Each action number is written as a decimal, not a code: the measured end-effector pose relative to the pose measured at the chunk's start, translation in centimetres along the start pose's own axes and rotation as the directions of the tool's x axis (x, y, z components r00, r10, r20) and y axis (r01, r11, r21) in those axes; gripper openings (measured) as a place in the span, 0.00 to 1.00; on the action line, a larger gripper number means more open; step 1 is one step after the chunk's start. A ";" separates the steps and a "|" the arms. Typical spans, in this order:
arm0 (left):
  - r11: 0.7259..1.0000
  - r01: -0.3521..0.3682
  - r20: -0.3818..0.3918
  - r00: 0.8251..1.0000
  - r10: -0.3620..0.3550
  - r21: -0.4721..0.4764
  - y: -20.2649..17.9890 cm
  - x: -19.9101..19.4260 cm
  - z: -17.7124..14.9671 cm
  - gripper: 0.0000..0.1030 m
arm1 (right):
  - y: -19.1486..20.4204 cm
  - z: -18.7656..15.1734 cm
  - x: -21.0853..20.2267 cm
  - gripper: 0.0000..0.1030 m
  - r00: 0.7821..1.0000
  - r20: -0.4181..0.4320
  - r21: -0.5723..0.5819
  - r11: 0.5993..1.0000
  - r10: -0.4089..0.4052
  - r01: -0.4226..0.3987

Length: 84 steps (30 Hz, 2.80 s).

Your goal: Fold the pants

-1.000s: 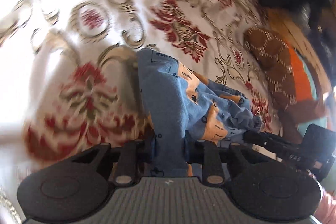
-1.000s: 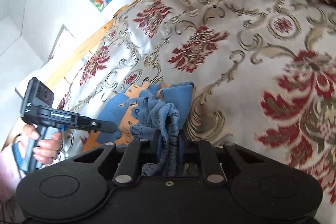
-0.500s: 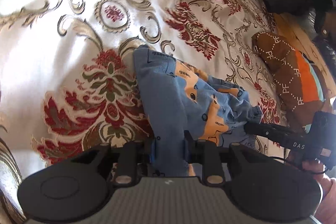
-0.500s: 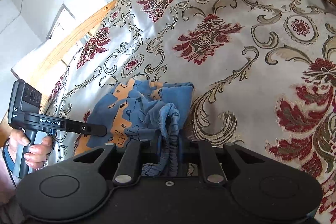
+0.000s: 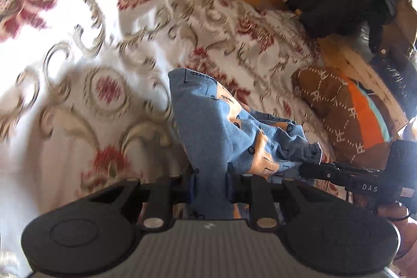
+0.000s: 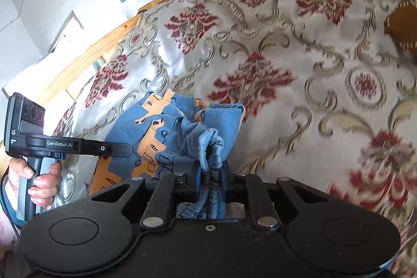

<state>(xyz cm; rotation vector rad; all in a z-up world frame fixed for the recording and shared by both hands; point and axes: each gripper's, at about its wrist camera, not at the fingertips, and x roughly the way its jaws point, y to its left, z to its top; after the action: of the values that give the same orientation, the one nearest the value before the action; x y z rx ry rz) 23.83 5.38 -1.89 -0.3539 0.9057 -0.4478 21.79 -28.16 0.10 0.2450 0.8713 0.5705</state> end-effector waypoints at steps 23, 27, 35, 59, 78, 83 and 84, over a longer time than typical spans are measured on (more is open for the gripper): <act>0.993 -0.072 -0.039 0.997 0.069 -0.090 5.2 6.5 5.2 0.26 | -2.1 5.9 10.1 0.15 0.993 -0.059 -0.066 0.993 -0.099 0.095; 0.993 -0.086 -0.052 0.995 0.081 -0.086 5.0 6.6 5.5 0.29 | -1.6 5.8 10.0 0.16 0.992 -0.049 -0.084 0.990 -0.117 0.112; 0.986 -0.152 -0.059 0.987 0.148 -0.063 3.8 5.8 6.2 0.32 | -1.3 5.5 9.9 0.23 0.989 -0.032 -0.100 0.985 -0.147 0.143; 0.890 -0.455 0.269 0.861 0.431 0.034 -5.1 -6.7 -2.2 1.00 | 8.7 -2.4 -2.0 0.98 0.925 0.272 -0.197 0.925 -0.266 0.324; 0.846 -0.534 0.301 0.809 0.506 0.013 -6.4 -11.0 -12.9 1.00 | 13.3 -11.8 -7.9 0.99 0.860 0.358 -0.154 0.886 -0.363 0.437; 0.831 -0.555 0.309 0.798 0.517 0.043 -6.5 -10.6 -12.9 1.00 | 13.2 -11.8 -7.7 0.99 0.861 0.357 -0.159 0.885 -0.362 0.438; 0.830 -0.557 0.311 0.797 0.518 0.044 -6.5 -10.6 -13.0 1.00 | 13.0 -11.7 -7.7 0.99 0.861 0.356 -0.154 0.887 -0.362 0.436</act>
<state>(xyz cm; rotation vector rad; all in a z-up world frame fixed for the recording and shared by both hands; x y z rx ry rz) 6.13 3.91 0.92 -0.0206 0.6464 0.0777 3.96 -22.02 3.33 -0.0609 0.5111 0.2235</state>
